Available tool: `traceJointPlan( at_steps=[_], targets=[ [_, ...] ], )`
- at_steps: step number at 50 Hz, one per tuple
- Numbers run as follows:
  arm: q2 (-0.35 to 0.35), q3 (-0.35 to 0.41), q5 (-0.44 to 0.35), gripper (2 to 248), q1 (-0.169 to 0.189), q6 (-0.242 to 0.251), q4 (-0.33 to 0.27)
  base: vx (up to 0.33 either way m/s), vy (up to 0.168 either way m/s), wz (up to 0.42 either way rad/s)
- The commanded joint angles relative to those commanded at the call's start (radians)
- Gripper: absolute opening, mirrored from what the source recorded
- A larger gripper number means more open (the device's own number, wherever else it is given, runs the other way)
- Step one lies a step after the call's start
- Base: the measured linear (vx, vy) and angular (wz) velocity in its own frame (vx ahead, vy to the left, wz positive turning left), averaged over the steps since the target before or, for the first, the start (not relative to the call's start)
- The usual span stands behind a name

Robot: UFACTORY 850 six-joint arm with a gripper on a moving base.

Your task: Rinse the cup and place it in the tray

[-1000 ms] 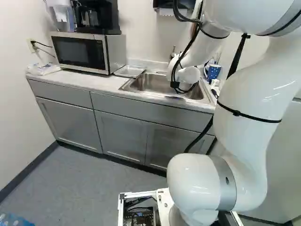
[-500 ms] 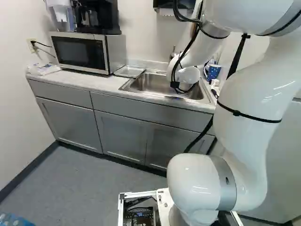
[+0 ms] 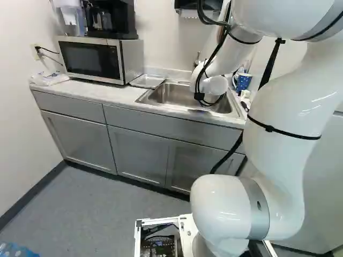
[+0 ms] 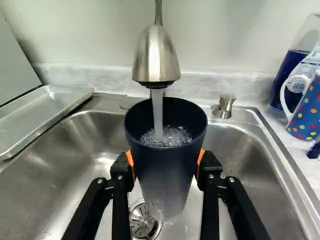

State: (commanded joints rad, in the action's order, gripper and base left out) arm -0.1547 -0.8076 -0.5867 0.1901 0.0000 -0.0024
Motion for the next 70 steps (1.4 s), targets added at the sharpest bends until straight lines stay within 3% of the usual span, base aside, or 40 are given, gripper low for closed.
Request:
traceJointPlan(
  at_steps=[59,70],
  targets=[
    [0.000,0.000,0.000,126,0.000,0.000,0.000,0.000,0.000,0.000],
    [0.003,0.004,0.000,126,-0.018,0.000,0.000,0.000,0.000,0.000]
  ],
)
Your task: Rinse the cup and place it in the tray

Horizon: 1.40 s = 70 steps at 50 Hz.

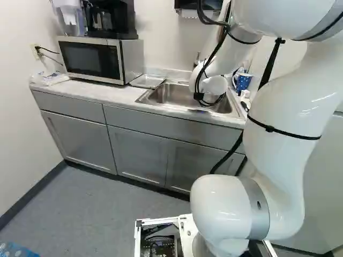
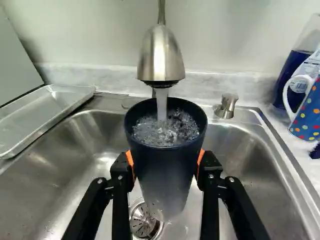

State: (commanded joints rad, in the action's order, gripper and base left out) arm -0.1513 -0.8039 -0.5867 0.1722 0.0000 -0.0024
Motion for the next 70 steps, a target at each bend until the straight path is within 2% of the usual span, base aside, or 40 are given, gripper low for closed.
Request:
traceJointPlan(
  at_steps=[36,59,70],
  targets=[
    [0.005,-0.004,0.000,126,-0.104,0.000,0.000,0.000,0.000,0.000],
    [0.046,-0.010,0.000,126,-0.171,0.000,0.000,0.000,0.000,0.000],
    [0.064,-0.015,0.001,126,-0.189,0.000,0.000,0.000,0.000,0.000]
  ],
)
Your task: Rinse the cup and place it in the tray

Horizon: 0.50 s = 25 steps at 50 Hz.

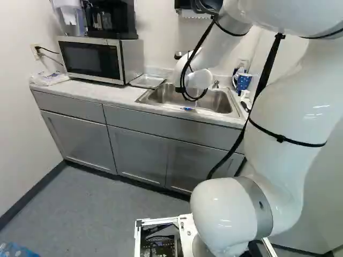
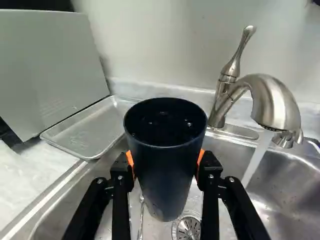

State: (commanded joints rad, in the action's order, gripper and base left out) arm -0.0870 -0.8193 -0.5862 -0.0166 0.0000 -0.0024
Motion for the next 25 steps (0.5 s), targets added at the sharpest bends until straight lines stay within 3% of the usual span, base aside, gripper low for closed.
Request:
traceJointPlan(
  at_steps=[25],
  targets=[
    [0.034,-0.020,0.035,126,-0.053,0.000,0.000,0.000,0.000,0.000]
  ],
)
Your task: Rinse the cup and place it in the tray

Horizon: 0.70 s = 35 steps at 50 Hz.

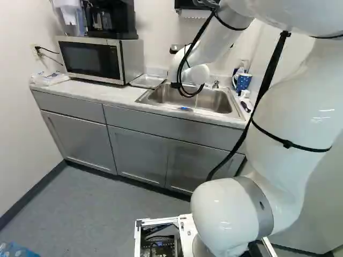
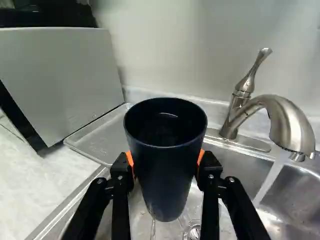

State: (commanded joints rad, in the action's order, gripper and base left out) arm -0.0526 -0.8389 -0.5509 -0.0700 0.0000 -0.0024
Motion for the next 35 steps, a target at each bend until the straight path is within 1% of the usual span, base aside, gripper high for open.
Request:
traceJointPlan(
  at_steps=[10,25,29,35],
  targets=[
    [0.011,-0.011,0.022,126,-0.024,0.000,0.000,0.000,0.000,0.000],
    [0.003,-0.018,0.036,126,-0.060,-0.002,0.000,0.000,0.000,0.000],
    [0.002,-0.020,0.036,126,-0.064,-0.024,0.000,0.000,0.000,0.000],
    [0.002,-0.020,0.036,126,-0.064,-0.077,0.000,0.000,0.000,0.000]
  ],
)
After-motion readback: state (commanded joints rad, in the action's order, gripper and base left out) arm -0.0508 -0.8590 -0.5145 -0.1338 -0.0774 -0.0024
